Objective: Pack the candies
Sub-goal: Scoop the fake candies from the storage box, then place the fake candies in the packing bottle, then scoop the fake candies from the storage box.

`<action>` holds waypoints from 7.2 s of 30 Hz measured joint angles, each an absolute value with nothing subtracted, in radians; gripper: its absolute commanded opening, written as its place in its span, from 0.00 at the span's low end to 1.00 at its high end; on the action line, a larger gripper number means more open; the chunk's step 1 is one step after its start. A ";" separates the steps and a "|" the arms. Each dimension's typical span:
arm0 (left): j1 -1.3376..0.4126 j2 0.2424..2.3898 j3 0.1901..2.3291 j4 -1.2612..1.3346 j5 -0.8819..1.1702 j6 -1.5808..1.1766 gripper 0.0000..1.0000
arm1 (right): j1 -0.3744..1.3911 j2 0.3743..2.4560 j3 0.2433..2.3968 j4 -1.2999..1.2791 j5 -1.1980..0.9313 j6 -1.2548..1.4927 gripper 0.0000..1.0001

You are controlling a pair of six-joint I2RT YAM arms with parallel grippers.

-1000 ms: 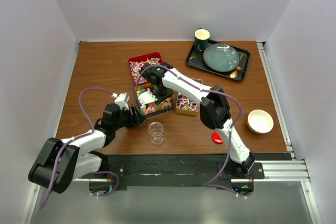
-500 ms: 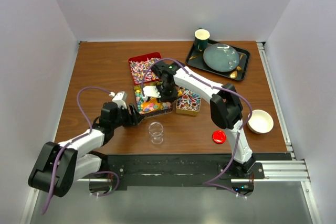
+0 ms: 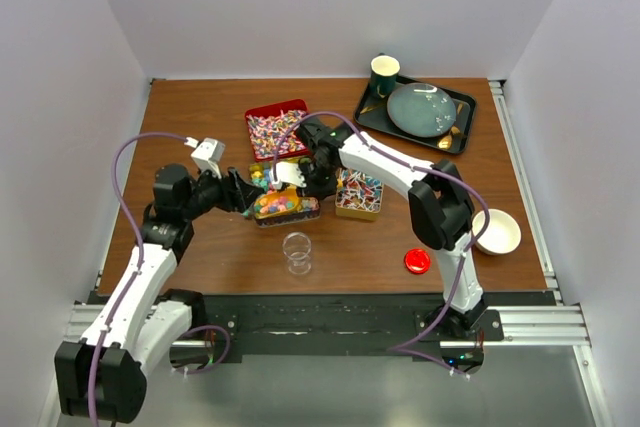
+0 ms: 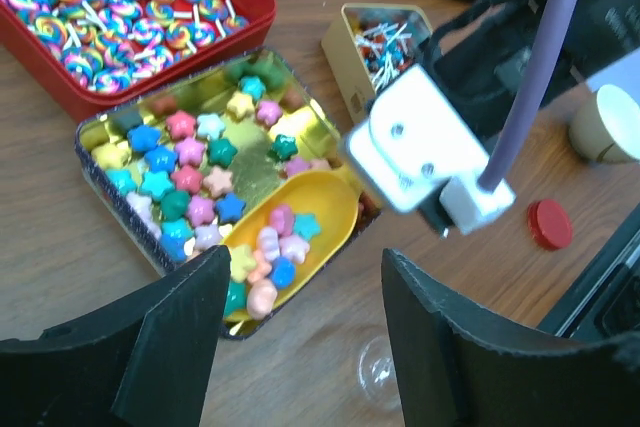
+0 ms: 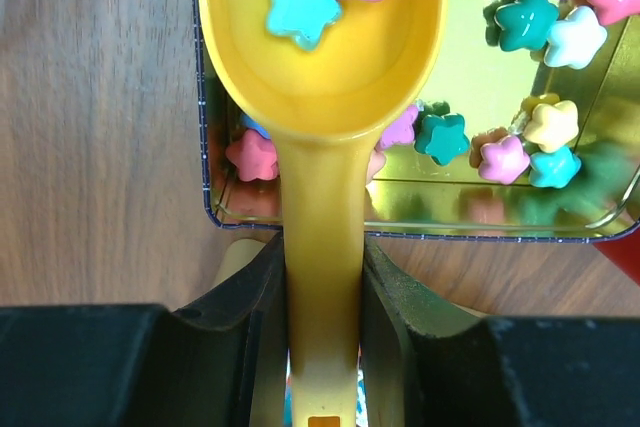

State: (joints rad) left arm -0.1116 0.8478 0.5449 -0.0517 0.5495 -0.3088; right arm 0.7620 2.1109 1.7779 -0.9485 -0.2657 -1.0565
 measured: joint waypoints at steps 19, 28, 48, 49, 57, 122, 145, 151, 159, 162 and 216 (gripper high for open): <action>0.124 1.020 0.677 -0.141 0.383 -0.176 0.68 | 0.646 2.058 1.576 -0.720 -0.536 -0.844 0.00; 0.141 1.019 0.677 -0.159 0.351 -0.080 0.77 | 0.603 1.897 1.396 -0.610 -0.537 -0.736 0.00; 0.145 1.165 0.773 -0.277 0.441 0.012 0.74 | 0.574 1.692 1.588 -1.121 -0.368 -1.013 0.00; 0.145 1.167 0.772 -0.281 0.441 0.009 0.74 | 0.577 1.688 1.600 -1.140 -0.354 -1.024 0.00; 0.145 1.165 0.757 -0.240 0.439 -0.037 0.74 | 0.659 1.648 1.636 -1.282 -0.227 -1.089 0.00; 0.145 1.047 0.607 -0.118 0.426 -0.117 0.76 | 1.133 1.639 1.694 -1.342 0.378 -1.074 0.00; 0.143 0.971 0.581 -0.075 0.612 -0.149 0.76 | 1.101 1.562 1.719 -1.336 0.361 -1.006 0.00; 0.057 0.968 0.577 -0.071 0.708 -0.142 0.75 | 0.899 1.532 1.652 -1.341 0.309 -0.984 0.00; 0.038 1.040 0.577 -0.110 0.600 -0.147 0.72 | 0.845 1.652 1.615 -1.296 0.375 -1.009 0.00; 0.037 1.069 0.577 -0.125 0.540 -0.171 0.67 | 0.844 1.755 1.703 -1.286 0.396 -1.021 0.00; -0.005 1.338 0.418 0.122 0.487 -0.516 0.53 | 1.016 2.360 2.114 -1.205 0.580 -1.182 0.00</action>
State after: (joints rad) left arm -0.0051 1.3380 0.4179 0.1223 0.4866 -0.5156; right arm 1.0164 2.3600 2.1143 -1.2049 0.5797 -1.1816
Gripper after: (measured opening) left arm 0.528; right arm 0.302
